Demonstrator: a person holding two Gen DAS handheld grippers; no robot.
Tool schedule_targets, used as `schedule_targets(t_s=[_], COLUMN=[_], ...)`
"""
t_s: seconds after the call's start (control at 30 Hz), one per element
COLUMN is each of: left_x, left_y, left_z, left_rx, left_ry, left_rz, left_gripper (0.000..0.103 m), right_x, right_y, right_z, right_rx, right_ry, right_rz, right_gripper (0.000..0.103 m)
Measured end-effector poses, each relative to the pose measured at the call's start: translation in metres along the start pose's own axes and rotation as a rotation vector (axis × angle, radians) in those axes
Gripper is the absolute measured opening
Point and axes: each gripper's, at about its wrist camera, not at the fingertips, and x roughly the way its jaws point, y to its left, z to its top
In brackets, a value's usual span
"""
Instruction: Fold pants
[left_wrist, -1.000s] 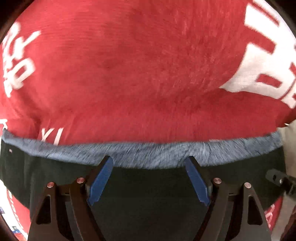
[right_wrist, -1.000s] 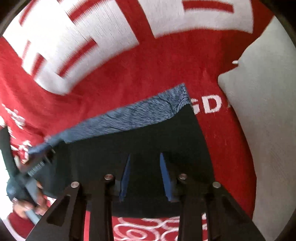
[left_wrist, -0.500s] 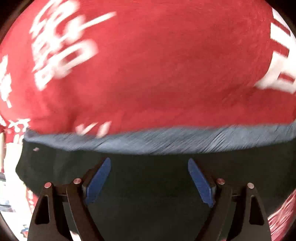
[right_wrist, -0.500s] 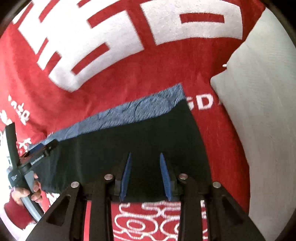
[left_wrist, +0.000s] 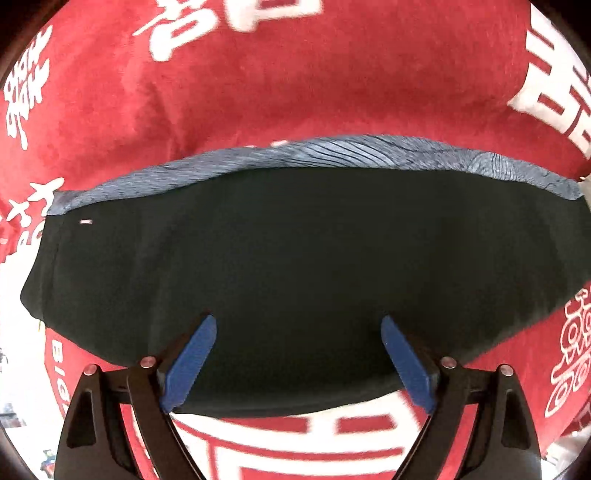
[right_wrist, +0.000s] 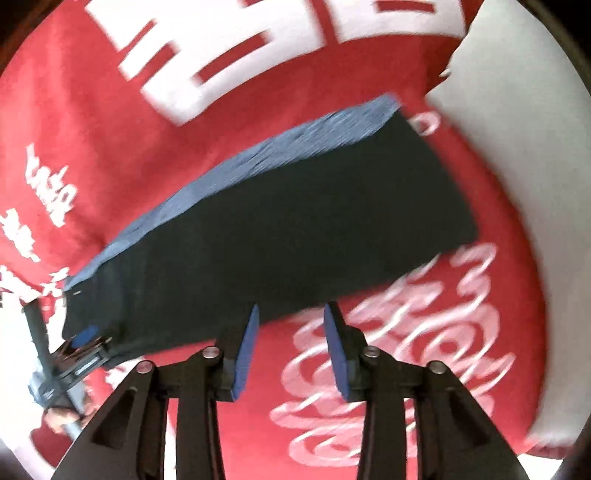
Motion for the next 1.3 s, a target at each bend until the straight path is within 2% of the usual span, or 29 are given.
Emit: schedule_targets(t_s=[0.17,0.33,0.43,0.5,0.53,0.6,0.67,0.8,0.93,1.07,1.1,1.2,1.3], left_x=[-0.011,-0.001,0.028,0.060,0.069,0.061,0.052,0.020,0.003,0.002,-0.006,0.005,0.016], left_y=[0.059,0.133,0.182,0.211,0.223,0.235,0.227,0.195,0.151,0.120,0.106,0.105,0.103], left_z=[-0.003,0.009,0.002,-0.012,-0.020,-0.029,-0.032,-0.042,-0.058,-0.077,-0.083,-0.081,-0.076], left_rx=[0.005,0.000,-0.015,-0.026,-0.040,-0.083,-0.052,0.019,0.156,0.276,0.284,0.272,0.270], left_ry=[-0.043,-0.076,-0.053,0.013,0.038,0.004,0.014,-0.067,-0.104,-0.120,-0.118,-0.107,-0.095], left_rz=[0.028,0.114,0.172,0.217,0.200,0.140,0.152,-0.050,-0.147,-0.142,-0.140,-0.140,-0.134], left_gripper=[0.092,0.092,0.092,0.092,0.096,0.098,0.098,0.098,0.098,0.098,0.098,0.097,0.085], right_x=[0.022,0.060,0.069,0.077,0.082,0.093,0.103,0.116,0.120,0.121,0.122,0.125,0.132], right_y=[0.064,0.127,0.159,0.175,0.183,0.194,0.199,0.203,0.197,0.188,0.186,0.181,0.179], right_z=[-0.046,-0.080,-0.096,-0.102,-0.105,-0.107,-0.108,-0.099,-0.093,-0.090,-0.088,-0.085,-0.083], right_rx=[-0.003,-0.012,-0.029,-0.041,-0.048,-0.043,-0.016,0.043,0.105,0.166,0.182,0.223,0.251], right_ry=[0.056,0.120,0.153,0.159,0.163,0.169,0.164,0.123,0.100,0.083,0.079,0.073,0.079], right_rz=[0.098,0.193,0.250,0.277,0.289,0.305,0.329,0.344,0.351,0.364,0.373,0.399,0.408], right_gripper=[0.044,0.044,0.044,0.044,0.044,0.044,0.044,0.044,0.044,0.044,0.044,0.044,0.044])
